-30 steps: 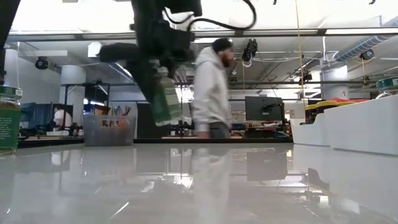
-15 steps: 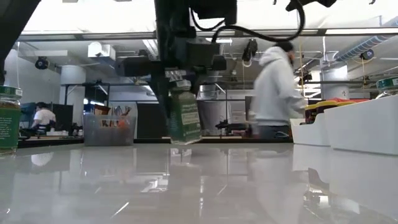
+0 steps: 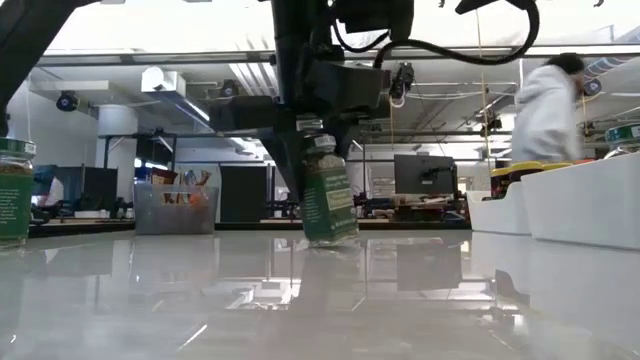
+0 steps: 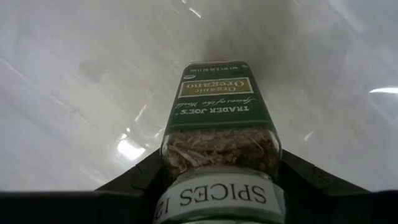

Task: Sort spices by type
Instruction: Put the green seasoning bottle into the bottom white bin

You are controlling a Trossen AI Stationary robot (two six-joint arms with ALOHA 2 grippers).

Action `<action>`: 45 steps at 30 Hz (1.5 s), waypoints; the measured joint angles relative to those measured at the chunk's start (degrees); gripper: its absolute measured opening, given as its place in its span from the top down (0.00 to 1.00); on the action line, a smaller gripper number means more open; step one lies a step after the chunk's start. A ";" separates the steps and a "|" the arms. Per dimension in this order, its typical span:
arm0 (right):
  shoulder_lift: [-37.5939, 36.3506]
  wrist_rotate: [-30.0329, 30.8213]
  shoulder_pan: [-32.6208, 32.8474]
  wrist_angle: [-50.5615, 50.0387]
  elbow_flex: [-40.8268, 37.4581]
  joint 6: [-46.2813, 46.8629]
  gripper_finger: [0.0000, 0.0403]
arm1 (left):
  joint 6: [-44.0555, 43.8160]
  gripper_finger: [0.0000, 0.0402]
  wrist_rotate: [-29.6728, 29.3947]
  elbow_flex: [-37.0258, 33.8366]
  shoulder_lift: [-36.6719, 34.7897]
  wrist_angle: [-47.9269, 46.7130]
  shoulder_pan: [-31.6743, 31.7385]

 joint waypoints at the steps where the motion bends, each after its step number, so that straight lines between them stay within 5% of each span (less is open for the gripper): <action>1: 0.00 0.01 -0.02 0.00 0.00 -0.18 0.46 | -1.14 0.53 -0.02 0.00 0.02 -0.09 -0.03; 32: 0.02 -0.54 -0.02 0.89 4.58 -12.97 0.45 | -17.81 0.26 -5.10 -0.11 -1.44 -0.32 -0.22; 39: 0.02 -1.05 -1.93 2.47 4.74 -17.11 0.35 | -26.38 0.25 -4.99 -0.11 -4.24 -3.20 -0.18; 45: 1.52 -9.58 -5.54 7.06 4.76 -24.94 0.21 | -33.27 0.25 -1.15 -0.68 -7.78 -8.67 -0.16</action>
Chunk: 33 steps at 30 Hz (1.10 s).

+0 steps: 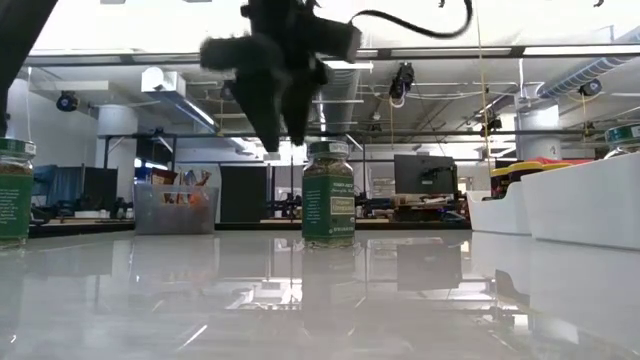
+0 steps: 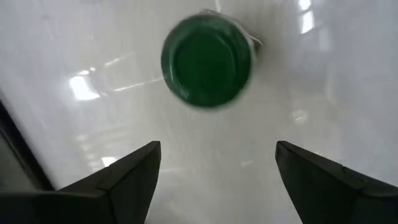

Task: Sort spices by type
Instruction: Put the green seasoning bottle into the bottom white bin

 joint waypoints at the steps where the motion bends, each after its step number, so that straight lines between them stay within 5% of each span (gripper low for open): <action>1: 0.74 -1.71 -0.55 0.76 0.02 -1.38 0.19 | -1.20 0.25 0.92 -0.38 -1.19 -0.46 0.00; 8: 9.04 -12.68 -2.55 1.54 0.47 -4.62 0.13 | -13.18 0.25 2.37 -7.15 -15.63 -1.23 0.12; 20: 23.62 -24.64 -6.08 1.42 9.84 -19.81 0.13 | -53.00 0.25 -2.29 -30.95 -43.96 9.34 -0.44; 33: 37.19 -35.79 -10.35 -2.91 19.47 -30.76 0.12 | -64.77 0.25 -9.22 -44.52 -52.42 22.72 -1.57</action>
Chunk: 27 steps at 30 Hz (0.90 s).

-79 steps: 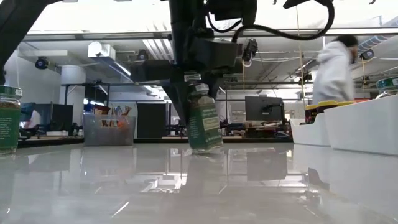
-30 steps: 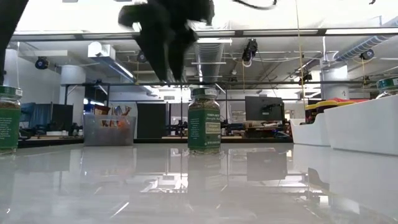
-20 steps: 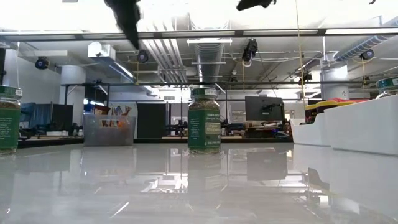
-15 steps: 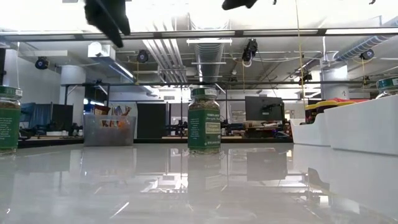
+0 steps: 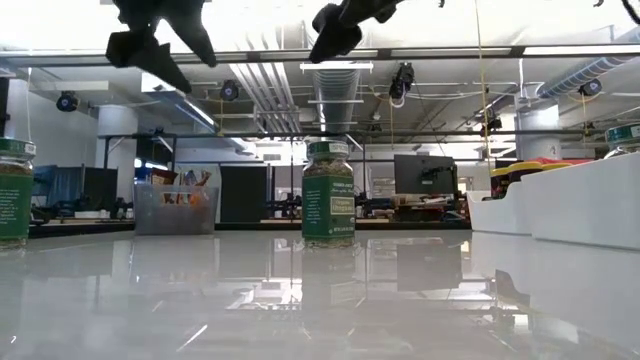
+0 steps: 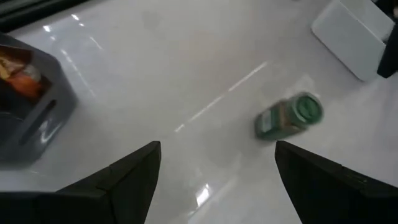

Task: Sort spices by type
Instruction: Put the green seasoning bottle into the bottom white bin

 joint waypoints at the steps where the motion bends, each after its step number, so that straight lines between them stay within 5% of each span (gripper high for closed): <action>1: 0.67 -0.17 -0.26 -1.41 1.23 -0.50 0.12 | -0.45 0.25 -0.85 -0.43 0.07 0.32 0.01; 9: 4.70 -0.30 -1.34 -6.42 5.91 -6.75 0.09 | -0.94 0.25 -5.09 -1.00 2.99 1.30 0.01; 27: 12.29 0.26 -3.90 -7.69 5.58 -14.80 0.09 | -0.05 0.25 -4.88 -1.03 9.12 -0.32 -0.12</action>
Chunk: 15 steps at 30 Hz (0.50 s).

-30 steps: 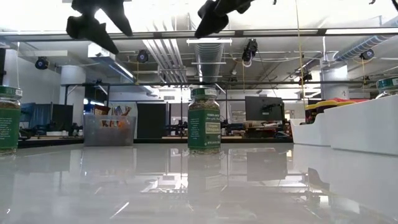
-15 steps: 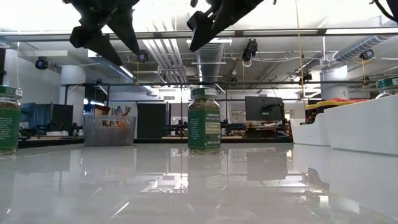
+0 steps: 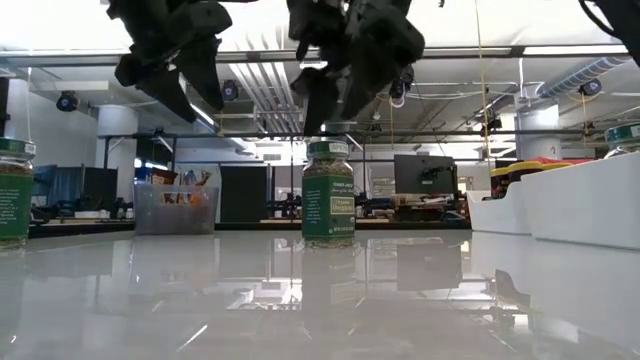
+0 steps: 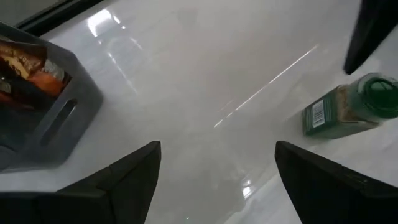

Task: Sort spices by type
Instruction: Put the green seasoning bottle into the bottom white bin

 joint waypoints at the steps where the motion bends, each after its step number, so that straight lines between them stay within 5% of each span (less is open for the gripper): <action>1: 0.46 0.00 -0.08 0.02 0.02 -0.18 0.09 | 0.00 0.25 0.01 0.00 -0.01 -0.13 0.00; 15: 3.95 5.09 1.14 -0.15 -0.66 -5.08 0.10 | 1.02 0.25 -0.42 -0.04 -0.91 -4.64 0.00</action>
